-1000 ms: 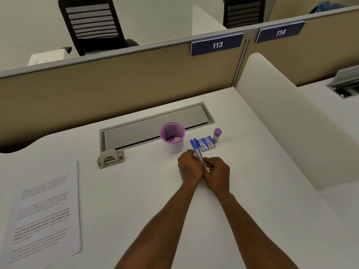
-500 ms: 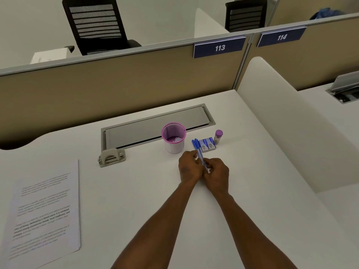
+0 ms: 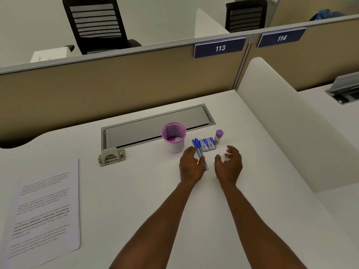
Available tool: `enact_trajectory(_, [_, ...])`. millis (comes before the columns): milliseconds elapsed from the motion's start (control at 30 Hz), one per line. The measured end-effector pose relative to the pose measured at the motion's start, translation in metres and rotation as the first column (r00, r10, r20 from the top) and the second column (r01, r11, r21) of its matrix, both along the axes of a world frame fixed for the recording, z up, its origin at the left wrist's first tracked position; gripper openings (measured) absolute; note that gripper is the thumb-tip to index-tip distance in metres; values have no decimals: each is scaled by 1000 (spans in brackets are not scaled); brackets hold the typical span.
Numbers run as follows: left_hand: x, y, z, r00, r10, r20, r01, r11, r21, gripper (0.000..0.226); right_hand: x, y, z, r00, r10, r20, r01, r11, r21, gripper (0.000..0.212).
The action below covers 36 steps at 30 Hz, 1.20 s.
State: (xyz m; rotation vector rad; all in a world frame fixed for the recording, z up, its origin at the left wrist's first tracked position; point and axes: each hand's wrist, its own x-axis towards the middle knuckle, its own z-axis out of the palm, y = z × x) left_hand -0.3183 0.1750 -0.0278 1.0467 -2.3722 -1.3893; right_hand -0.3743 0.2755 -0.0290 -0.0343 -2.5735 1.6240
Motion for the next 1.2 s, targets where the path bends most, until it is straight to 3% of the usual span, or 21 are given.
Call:
enact_trajectory(133, [-2,-1,0,1000,-14,2,14,1000,13,61,-31,-2,3,972,176,153,-191,978,88,71])
enact_trajectory(267, [-3,-3,-2,1000,-29,-1,29,999,13,60,-47,-5,3,948,269,171,-303,927,223,70])
enact_trajectory(500, [-3,-2,-4,999,-37,-7,37,999,15,59,-41,-5,-2,965,255,64,-263,935,237,53])
enact_trajectory(1033, [-3,-1,-5,1000,-28,-9,28,999,32,61,-39,-3,-2,969,232,87,-246,946,212,50])
enact_trajectory(1200, [7,2,1,999,-20,-41,22,999,45,63,-20,-4,-2,990,120,77,-132,975,179,46])
